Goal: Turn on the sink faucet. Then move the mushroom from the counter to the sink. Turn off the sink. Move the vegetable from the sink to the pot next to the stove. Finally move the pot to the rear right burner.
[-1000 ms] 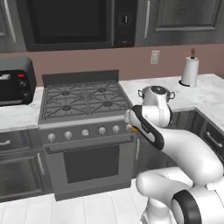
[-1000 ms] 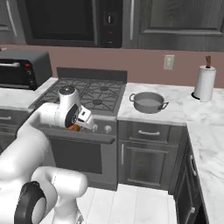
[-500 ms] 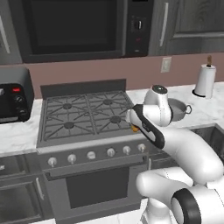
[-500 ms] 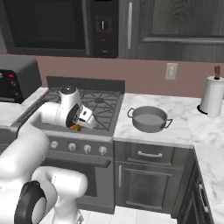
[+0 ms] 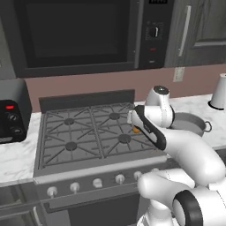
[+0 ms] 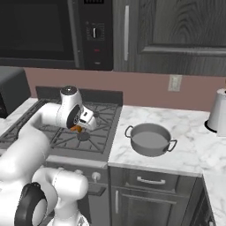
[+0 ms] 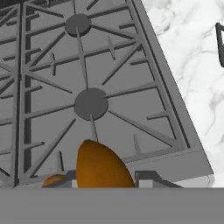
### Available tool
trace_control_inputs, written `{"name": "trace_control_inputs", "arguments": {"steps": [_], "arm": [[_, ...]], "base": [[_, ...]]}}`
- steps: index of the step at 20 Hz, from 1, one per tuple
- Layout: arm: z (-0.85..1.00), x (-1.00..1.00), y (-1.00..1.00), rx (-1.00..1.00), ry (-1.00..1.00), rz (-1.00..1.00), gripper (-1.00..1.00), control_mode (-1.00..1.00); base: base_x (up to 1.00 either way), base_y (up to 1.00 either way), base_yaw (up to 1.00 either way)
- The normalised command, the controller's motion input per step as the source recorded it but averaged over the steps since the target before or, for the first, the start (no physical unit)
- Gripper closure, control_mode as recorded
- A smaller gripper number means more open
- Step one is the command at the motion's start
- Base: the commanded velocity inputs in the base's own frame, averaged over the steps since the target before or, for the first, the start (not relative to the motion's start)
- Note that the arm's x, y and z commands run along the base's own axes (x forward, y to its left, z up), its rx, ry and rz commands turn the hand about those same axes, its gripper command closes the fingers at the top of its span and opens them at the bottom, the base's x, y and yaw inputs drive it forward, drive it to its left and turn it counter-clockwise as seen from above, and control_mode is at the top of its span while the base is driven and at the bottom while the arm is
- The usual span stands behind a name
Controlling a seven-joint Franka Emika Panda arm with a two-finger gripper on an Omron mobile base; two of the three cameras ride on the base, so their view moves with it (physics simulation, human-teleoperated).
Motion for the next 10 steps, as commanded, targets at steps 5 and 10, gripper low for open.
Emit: {"name": "trace_control_inputs", "arguments": {"steps": [5,10], "arm": [[0.00,0.00,0.00,0.00,0.00,0.00,1.00,1.00],[0.00,0.00,0.00,0.00,0.00,0.00,1.00,1.00]], "base": [[0.53,0.01,0.00],[0.22,0.00,0.00]]}}
